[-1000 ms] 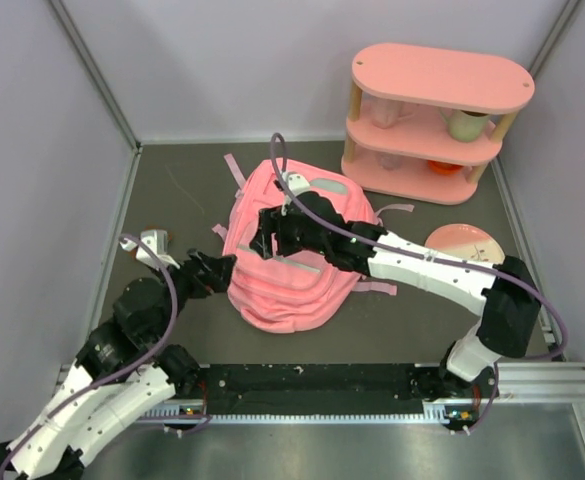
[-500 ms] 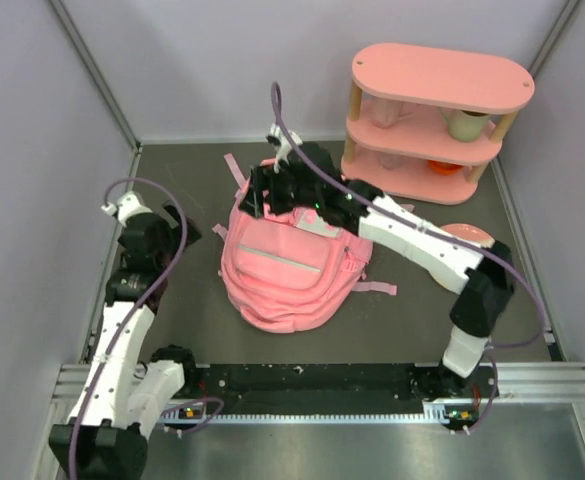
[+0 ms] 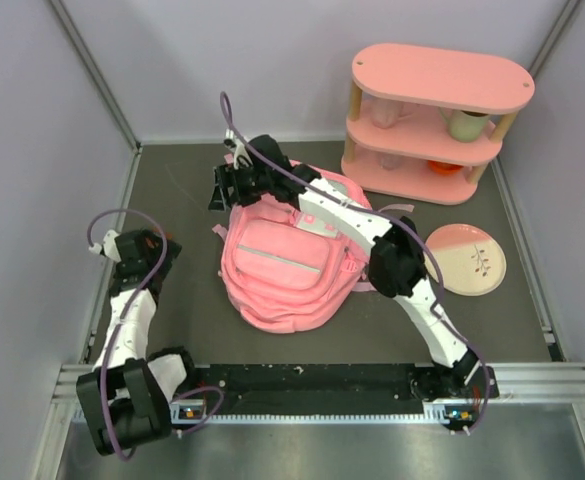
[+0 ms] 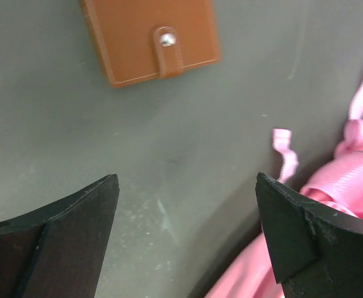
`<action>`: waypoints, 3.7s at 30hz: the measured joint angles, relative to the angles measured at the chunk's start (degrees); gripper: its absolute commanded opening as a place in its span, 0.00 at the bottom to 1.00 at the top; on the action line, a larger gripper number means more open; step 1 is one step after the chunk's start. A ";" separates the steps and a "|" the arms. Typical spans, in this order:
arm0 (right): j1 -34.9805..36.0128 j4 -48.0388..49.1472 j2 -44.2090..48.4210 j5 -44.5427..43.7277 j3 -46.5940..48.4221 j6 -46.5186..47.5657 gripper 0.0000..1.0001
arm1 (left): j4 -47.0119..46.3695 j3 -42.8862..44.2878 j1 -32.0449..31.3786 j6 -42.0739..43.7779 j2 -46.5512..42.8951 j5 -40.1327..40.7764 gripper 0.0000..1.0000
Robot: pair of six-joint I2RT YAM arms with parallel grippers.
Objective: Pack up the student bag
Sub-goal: Unzip the student bag at the center of the board, then pick up the personal item from the center of the board.
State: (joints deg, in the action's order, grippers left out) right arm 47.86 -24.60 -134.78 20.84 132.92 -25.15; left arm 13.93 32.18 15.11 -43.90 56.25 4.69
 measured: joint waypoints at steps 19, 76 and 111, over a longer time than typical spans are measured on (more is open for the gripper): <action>-0.55 0.92 -3.74 7.69 -5.22 2.05 0.74 | -10.71 3.85 12.55 2.32 17.92 -0.98 0.96; -11.61 17.18 31.34 12.63 -49.42 -8.24 0.72 | -16.02 12.57 12.85 9.09 15.45 -34.69 0.00; -13.66 61.44 46.45 22.40 -78.68 -35.06 0.93 | -44.70 5.81 -15.19 -18.18 -0.61 -61.05 0.00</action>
State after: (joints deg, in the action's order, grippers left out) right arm 34.20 36.84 -88.33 43.24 54.24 -60.20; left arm -30.76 38.00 -0.08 -62.08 55.64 -56.36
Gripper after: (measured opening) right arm 0.987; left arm 0.009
